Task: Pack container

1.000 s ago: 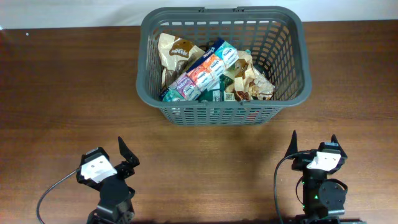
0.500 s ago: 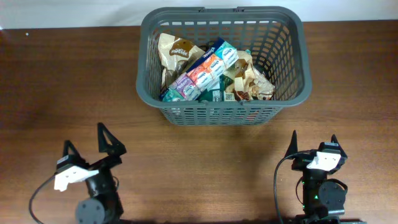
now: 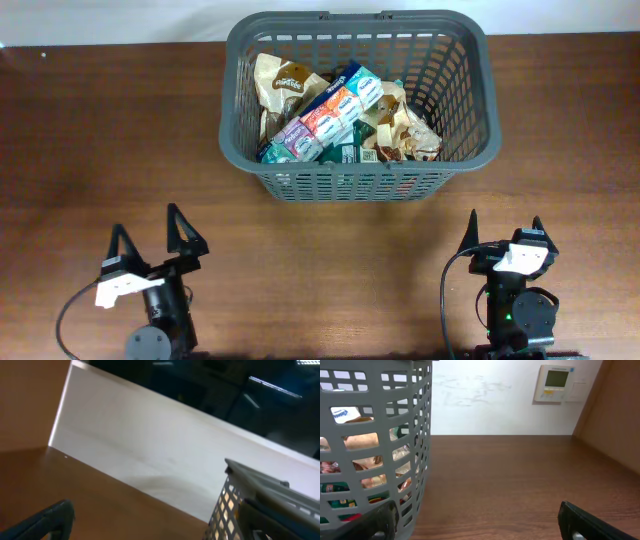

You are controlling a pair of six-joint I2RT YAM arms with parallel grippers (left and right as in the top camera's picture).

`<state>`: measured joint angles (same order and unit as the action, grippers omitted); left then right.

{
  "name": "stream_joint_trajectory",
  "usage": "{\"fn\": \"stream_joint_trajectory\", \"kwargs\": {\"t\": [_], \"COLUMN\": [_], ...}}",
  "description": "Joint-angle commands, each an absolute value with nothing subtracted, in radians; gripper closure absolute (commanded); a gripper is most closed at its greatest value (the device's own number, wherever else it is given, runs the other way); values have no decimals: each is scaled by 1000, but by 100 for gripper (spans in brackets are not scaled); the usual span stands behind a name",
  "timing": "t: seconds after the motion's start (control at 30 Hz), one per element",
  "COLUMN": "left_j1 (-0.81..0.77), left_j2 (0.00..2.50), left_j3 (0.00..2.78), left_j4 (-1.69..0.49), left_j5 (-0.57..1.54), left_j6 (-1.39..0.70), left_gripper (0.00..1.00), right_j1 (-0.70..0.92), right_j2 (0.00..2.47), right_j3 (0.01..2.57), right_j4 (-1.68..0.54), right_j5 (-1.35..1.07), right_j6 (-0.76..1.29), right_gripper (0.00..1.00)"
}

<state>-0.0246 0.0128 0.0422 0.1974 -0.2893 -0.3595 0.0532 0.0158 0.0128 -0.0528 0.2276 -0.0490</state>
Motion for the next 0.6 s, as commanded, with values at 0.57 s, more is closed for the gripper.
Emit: {"fn": "stream_joint_trajectory", "kwargs": {"t": [0.57], "left_j1": [-1], "left_j2": [6], "left_j3": [9], "left_j4": [-61], "left_j5": [-239], "left_j6": [-351], "left_gripper": [1], "right_j1": [59], "right_j2": [6], "right_j3": [6], "right_j4": [-57], "right_j5": [244], "right_j6": [-49], "right_gripper": [1]}}
